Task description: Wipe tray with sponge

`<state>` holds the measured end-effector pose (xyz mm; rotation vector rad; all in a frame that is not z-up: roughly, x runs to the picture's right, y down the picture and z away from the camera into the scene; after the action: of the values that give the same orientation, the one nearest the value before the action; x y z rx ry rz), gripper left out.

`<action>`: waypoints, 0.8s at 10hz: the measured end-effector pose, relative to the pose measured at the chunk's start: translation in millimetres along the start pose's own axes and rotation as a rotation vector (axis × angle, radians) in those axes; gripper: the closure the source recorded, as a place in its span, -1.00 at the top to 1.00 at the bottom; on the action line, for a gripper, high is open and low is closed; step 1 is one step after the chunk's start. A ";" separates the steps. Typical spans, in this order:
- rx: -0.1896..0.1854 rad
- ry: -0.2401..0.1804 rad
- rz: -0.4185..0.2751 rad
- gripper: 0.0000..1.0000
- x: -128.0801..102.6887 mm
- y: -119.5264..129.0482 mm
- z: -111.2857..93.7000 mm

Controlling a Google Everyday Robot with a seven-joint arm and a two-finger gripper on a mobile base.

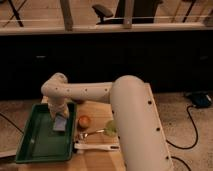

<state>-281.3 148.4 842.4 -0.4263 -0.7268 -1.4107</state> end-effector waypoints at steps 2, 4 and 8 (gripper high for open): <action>0.027 -0.013 -0.067 -1.00 -2.9 -31.4 3.2; 0.047 -0.042 -0.139 -1.00 -17.0 -55.0 6.0; 0.046 -0.115 -0.198 -1.00 -53.9 -43.2 2.0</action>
<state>-324.0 183.4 800.7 -0.4105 -0.9130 -1.5611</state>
